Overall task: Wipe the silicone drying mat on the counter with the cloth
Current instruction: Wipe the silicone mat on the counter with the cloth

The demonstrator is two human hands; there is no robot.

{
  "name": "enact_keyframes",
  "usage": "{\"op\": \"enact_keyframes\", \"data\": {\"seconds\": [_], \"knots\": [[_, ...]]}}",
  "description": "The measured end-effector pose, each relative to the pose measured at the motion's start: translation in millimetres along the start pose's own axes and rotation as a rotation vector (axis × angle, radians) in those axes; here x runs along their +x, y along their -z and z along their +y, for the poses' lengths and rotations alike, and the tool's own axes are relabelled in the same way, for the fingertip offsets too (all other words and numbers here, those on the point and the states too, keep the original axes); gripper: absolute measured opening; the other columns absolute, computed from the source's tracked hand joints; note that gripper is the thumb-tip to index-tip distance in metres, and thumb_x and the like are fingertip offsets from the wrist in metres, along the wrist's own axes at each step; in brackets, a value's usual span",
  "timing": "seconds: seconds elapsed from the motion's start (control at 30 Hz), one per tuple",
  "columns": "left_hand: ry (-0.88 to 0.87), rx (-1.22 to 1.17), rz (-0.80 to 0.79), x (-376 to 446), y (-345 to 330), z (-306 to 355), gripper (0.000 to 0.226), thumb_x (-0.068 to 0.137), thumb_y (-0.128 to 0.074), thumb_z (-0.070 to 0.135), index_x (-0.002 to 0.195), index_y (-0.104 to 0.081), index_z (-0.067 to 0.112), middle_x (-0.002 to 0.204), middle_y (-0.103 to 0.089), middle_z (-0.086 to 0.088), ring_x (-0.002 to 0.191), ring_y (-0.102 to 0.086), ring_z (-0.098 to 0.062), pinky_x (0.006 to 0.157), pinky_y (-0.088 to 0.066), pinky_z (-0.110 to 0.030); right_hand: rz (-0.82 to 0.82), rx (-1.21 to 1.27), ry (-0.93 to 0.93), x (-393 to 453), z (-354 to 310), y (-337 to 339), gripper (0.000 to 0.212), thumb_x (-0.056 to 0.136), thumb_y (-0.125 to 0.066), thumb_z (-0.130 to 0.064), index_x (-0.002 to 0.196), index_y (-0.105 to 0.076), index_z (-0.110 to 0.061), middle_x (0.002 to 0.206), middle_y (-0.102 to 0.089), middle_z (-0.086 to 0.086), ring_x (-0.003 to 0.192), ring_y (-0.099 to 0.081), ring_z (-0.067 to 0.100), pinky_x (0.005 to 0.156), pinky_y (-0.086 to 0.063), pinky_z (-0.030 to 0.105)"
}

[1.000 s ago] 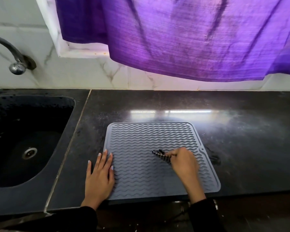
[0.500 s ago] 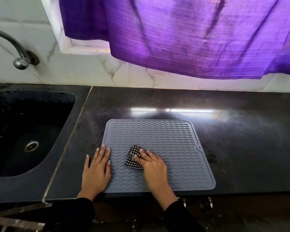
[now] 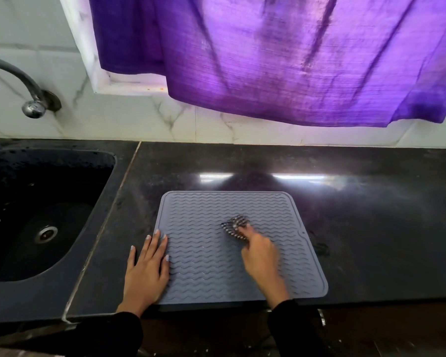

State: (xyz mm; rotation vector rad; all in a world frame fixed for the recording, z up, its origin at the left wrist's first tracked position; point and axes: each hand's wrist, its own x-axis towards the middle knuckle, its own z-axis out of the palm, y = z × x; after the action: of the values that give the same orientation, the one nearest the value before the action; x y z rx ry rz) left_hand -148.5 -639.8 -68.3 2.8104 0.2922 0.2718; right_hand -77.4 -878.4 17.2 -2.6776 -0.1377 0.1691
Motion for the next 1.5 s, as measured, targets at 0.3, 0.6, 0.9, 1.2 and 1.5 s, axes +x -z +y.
{"op": "enact_keyframes", "data": {"seconds": [0.3, 0.6, 0.9, 1.2, 1.5], "knots": [[0.025, 0.015, 0.008, 1.1, -1.7, 2.7, 0.064, 0.089, -0.011, 0.047, 0.144, -0.03, 0.021, 0.152, -0.019, 0.006, 0.141, -0.017, -0.013, 0.114, -0.011, -0.048, 0.004, -0.329, 0.124, -3.2, -10.0, -23.6, 0.04, 0.093, -0.036, -0.009, 0.129, -0.05, -0.018, 0.142, -0.044, 0.006, 0.131, -0.039, 0.029, 0.102, -0.037, 0.039], [0.011, 0.035, -0.004, 2.0, 2.4, 4.5, 0.069, 0.086, -0.008, 0.05, 0.143, -0.032, 0.02, 0.153, -0.021, 0.003, 0.142, -0.015, -0.015, 0.115, -0.007, -0.048, -0.044, 0.537, -0.235, 23.2, 19.4, 44.1, 0.034, 0.085, -0.041, -0.001, 0.093, -0.074, -0.004, 0.086, -0.07, 0.012, 0.089, -0.065, 0.03, 0.065, -0.041, 0.024], [-0.018, 0.065, 0.0, 17.0, -0.1, 13.7, 0.069, 0.086, -0.009, 0.049, 0.145, -0.028, 0.018, 0.154, -0.022, 0.001, 0.142, -0.012, -0.012, 0.115, -0.005, -0.045, 0.091, -0.346, 0.144, 21.2, 36.4, -23.4, 0.054, 0.092, -0.042, -0.004, 0.144, -0.032, -0.015, 0.152, -0.028, 0.011, 0.14, -0.028, 0.032, 0.115, -0.023, 0.041], [-0.002, 0.071, 0.009, 17.5, 0.6, 13.2, 0.073, 0.083, -0.007, 0.051, 0.145, -0.03, 0.021, 0.154, -0.024, 0.003, 0.143, -0.017, -0.013, 0.115, 0.003, -0.044, -0.005, -0.384, 0.106, 41.8, 61.4, 41.3, 0.043, 0.086, -0.048, -0.014, 0.116, -0.062, -0.041, 0.126, -0.061, -0.002, 0.114, -0.057, 0.024, 0.09, -0.047, 0.033], [-0.037, 0.065, 0.107, 63.3, 11.5, 18.7, 0.059, 0.087, -0.023, 0.036, 0.126, -0.055, 0.006, 0.135, -0.052, -0.013, 0.128, -0.046, -0.029, 0.107, -0.028, -0.053, 0.181, 0.007, -0.226, 67.0, 39.6, 50.2, 0.047, 0.087, -0.046, -0.009, 0.128, -0.055, -0.031, 0.13, -0.056, 0.012, 0.115, -0.055, 0.034, 0.094, -0.045, 0.037]]}}
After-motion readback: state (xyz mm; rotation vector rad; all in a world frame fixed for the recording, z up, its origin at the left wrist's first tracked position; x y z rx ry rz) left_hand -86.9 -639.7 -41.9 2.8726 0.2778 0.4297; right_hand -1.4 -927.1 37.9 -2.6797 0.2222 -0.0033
